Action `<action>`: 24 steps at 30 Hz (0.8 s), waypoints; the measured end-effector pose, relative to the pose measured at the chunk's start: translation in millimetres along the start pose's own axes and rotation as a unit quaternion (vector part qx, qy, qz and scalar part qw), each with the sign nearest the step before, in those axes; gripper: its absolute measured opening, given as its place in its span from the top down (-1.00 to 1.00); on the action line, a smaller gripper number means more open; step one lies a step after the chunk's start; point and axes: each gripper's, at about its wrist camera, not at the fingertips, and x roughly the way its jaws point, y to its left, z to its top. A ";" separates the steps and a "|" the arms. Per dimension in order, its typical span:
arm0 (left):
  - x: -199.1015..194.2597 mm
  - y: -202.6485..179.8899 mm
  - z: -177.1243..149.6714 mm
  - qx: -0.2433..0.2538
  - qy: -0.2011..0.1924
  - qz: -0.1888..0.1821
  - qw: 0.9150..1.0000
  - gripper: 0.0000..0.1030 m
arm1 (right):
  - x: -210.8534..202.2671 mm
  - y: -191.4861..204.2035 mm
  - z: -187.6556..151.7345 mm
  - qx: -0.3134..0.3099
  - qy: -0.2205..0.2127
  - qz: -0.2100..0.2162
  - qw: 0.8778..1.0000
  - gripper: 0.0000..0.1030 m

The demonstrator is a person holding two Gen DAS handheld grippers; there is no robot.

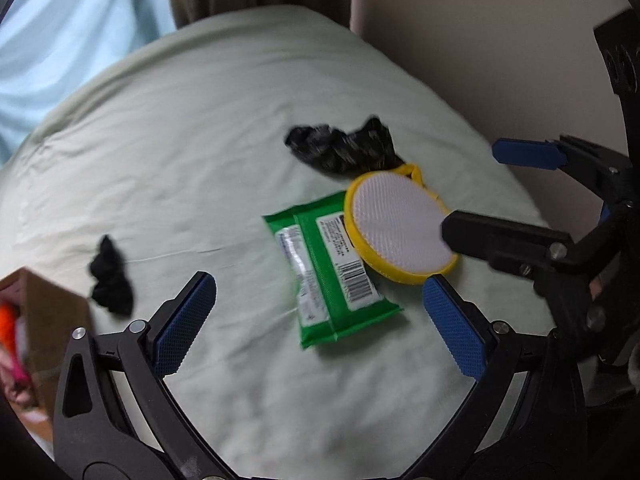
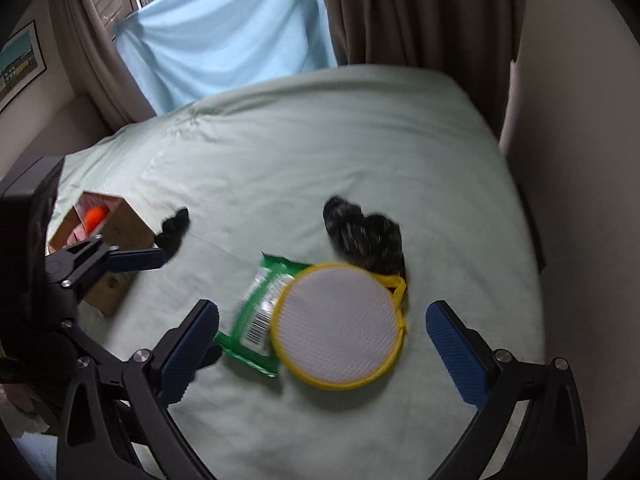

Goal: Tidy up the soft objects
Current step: 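Move both tools back toward the green packet and round pad, then grasp the green wipes packet with the left tool while the right tool grasps the yellow-rimmed pad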

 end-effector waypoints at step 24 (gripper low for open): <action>99.7 -16.7 -6.8 0.095 0.020 0.024 0.995 -0.18 | 90.7 -27.0 -25.2 -0.024 0.046 -0.007 0.999 -0.67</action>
